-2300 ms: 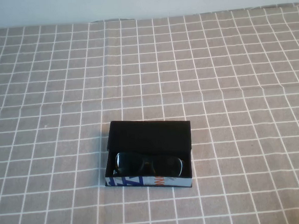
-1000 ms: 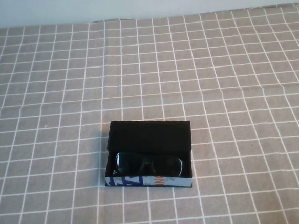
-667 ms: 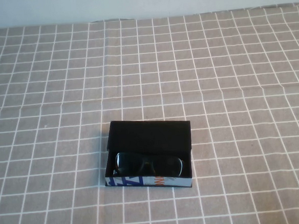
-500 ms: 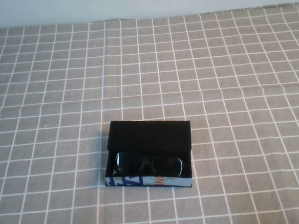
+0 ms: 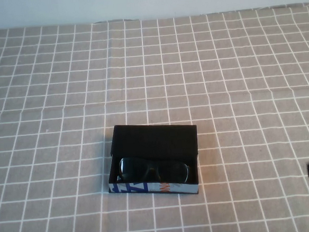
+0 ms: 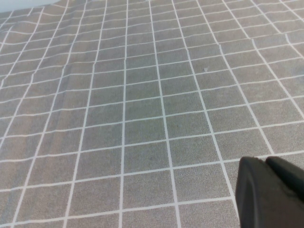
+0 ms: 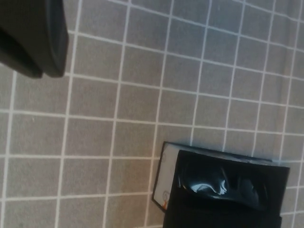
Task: Take glasses out of glasses case
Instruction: Pick up the glasses from the glasses case
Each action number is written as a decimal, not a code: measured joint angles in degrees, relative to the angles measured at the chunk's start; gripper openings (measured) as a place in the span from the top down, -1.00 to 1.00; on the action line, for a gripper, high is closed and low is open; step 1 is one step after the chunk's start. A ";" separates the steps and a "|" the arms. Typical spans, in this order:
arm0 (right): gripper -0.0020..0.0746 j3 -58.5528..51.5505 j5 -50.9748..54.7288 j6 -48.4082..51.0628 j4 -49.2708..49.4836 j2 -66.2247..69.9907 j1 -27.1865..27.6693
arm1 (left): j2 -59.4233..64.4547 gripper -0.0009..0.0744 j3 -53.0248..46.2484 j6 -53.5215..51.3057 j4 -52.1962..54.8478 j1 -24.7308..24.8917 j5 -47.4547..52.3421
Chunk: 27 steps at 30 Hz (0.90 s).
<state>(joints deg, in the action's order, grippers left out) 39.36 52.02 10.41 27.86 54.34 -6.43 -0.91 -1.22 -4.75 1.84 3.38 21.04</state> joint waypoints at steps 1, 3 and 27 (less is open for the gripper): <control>0.99 2.55 0.49 1.15 -0.34 3.30 -0.62 | 0.00 0.99 0.00 0.00 0.00 0.00 0.00; 0.99 7.55 0.89 2.23 -1.68 8.96 -2.71 | 0.00 0.99 0.00 0.00 0.00 0.00 0.00; 0.55 53.56 10.25 27.46 -12.64 55.91 -34.57 | 0.00 0.99 0.00 0.00 0.00 0.00 0.00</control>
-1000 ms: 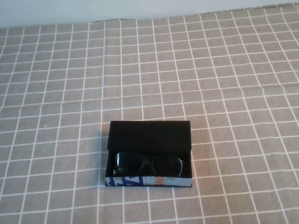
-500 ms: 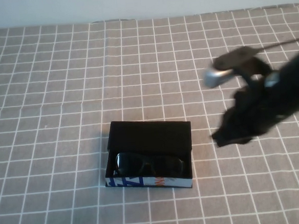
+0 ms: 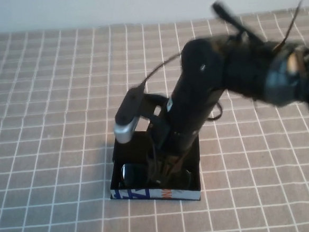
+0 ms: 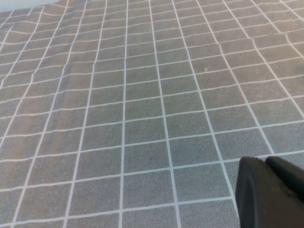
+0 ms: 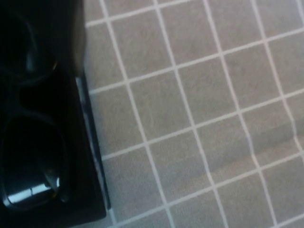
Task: Take glasses out of glasses case
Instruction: Pick up the glasses from the glasses case
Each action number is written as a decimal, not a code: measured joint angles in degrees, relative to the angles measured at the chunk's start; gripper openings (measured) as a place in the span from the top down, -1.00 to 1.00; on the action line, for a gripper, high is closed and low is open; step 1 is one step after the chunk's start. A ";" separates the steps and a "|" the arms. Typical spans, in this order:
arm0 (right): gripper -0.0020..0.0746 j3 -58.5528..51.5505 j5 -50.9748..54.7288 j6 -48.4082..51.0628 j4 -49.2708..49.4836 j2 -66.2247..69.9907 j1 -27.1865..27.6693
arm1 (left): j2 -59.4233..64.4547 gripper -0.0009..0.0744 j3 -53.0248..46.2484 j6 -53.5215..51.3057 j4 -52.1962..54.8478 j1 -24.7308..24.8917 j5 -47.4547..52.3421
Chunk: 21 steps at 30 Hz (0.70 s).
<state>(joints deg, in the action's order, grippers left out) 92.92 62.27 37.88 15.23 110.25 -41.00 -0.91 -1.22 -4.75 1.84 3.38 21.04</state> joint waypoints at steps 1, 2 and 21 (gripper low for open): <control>0.43 1.30 0.50 0.42 -0.17 1.34 0.00 | 0.00 0.99 0.00 0.00 0.00 0.00 0.00; 0.31 2.22 0.89 0.72 -0.45 2.28 -0.03 | 0.00 0.99 0.00 0.00 0.00 0.00 0.00; -0.07 5.43 -2.45 7.31 -5.20 7.87 -0.03 | 0.00 0.99 0.00 0.00 0.00 0.00 0.00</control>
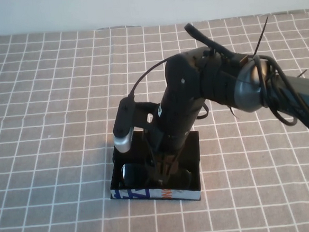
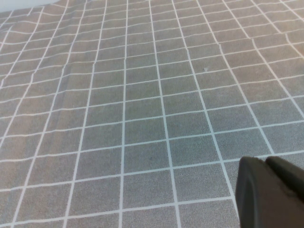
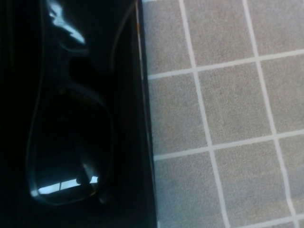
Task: Take glasses out of glasses case
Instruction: Pick up the glasses from the glasses case
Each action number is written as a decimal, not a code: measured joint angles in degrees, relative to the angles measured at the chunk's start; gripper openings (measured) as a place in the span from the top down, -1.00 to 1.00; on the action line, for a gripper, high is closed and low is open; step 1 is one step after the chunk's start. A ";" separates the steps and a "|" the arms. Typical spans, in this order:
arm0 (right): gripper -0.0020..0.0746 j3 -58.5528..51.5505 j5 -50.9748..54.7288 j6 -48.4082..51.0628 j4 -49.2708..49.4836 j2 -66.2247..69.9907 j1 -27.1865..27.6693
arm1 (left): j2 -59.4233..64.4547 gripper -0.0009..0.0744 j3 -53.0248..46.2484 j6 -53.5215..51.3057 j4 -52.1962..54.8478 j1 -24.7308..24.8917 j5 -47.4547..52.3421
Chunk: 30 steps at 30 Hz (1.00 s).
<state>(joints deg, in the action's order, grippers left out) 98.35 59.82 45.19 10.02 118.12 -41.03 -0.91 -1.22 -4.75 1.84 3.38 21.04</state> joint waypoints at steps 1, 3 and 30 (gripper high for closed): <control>-0.07 0.00 0.00 0.03 0.00 0.32 0.00 | 0.00 0.99 0.00 0.00 0.00 0.00 0.00; -0.06 0.00 0.00 0.13 0.00 0.86 0.00 | 0.00 0.99 0.00 0.00 0.00 0.00 0.00; -0.05 0.04 1.28 -0.80 1.11 0.93 0.00 | 0.00 0.99 0.00 0.00 0.00 0.00 0.00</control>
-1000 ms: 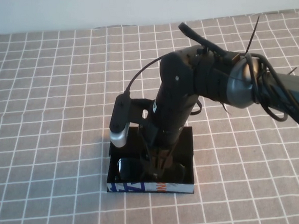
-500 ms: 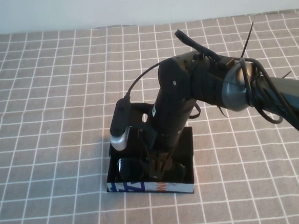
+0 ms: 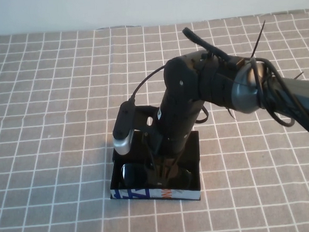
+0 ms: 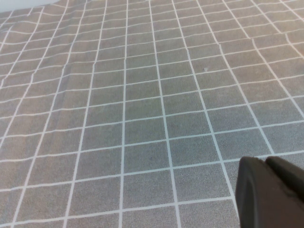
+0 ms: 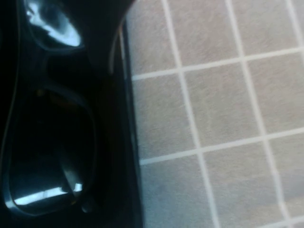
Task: Take glasses out of glasses case
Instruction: Pick up the glasses from the glasses case
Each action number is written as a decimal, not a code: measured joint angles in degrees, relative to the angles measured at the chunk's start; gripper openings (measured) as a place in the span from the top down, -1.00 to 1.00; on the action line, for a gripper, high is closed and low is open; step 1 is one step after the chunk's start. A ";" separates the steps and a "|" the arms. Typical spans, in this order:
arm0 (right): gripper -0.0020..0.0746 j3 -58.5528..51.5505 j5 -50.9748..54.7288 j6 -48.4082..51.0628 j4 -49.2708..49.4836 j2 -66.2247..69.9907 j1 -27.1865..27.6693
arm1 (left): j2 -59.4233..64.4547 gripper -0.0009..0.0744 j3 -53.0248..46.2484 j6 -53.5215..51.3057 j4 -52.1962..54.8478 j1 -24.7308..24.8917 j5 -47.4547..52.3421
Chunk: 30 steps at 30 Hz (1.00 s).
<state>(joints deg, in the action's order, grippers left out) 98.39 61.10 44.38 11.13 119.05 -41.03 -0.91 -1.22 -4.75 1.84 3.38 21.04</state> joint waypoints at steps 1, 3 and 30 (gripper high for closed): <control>-0.05 0.00 0.42 -0.11 0.28 -0.33 0.00 | 0.00 0.99 0.00 0.00 0.00 0.00 0.00; -0.05 0.00 0.67 -0.09 0.57 -0.58 0.00 | 0.00 0.99 0.00 0.00 0.00 0.00 0.00; -0.05 0.00 -1.51 -0.22 -0.73 1.15 0.00 | 0.00 0.99 0.00 0.00 0.00 0.00 0.00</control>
<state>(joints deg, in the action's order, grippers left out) 98.39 59.59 44.17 10.40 120.20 -41.03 -0.91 -1.22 -4.75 1.84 3.38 21.04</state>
